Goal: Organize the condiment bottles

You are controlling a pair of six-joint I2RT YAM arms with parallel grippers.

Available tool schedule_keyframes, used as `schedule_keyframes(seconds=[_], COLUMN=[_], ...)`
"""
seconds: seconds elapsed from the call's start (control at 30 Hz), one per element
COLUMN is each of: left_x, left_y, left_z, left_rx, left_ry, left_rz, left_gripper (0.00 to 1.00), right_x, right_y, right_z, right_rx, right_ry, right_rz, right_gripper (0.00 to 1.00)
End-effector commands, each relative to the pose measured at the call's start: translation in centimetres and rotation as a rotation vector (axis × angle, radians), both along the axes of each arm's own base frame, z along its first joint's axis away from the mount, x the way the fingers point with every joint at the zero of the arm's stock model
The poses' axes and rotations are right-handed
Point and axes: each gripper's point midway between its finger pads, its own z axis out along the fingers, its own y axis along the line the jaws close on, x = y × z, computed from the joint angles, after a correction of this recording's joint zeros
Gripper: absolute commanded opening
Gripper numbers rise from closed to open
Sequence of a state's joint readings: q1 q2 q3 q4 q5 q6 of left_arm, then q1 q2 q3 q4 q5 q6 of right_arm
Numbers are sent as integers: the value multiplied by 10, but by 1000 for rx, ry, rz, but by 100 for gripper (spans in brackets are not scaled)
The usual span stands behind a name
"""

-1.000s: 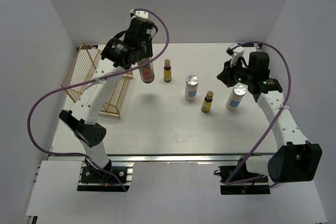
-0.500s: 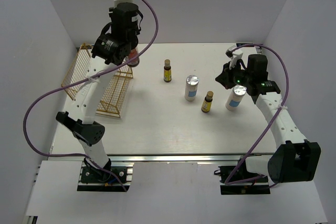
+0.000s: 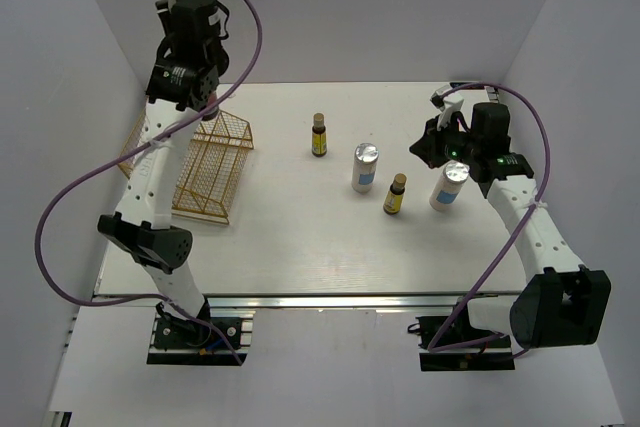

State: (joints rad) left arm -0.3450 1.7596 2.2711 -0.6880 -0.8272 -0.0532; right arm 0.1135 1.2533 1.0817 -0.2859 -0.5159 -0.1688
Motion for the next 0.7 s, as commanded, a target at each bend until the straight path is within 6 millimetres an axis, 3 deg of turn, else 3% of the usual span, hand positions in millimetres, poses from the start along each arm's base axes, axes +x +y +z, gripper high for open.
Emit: schedule_keyframes(seconds=[0.0,0.33,0.67], left_x=[-25,-8,20], left_y=[31,91,119], left_z=[67,61,32], left_rx=[-59,-55,-73], left_ry=[-215,-228,-183], left_rz=[56,164,186], left_gripper=[0,0,0], right_x=[6,11,18], right_y=[3,2,2], right_z=[0,-5,-5], right_rx=[15,8,3], right_ry=[-17,-3,3], right_rz=[8,0,-8], right_gripper=[0,0,0])
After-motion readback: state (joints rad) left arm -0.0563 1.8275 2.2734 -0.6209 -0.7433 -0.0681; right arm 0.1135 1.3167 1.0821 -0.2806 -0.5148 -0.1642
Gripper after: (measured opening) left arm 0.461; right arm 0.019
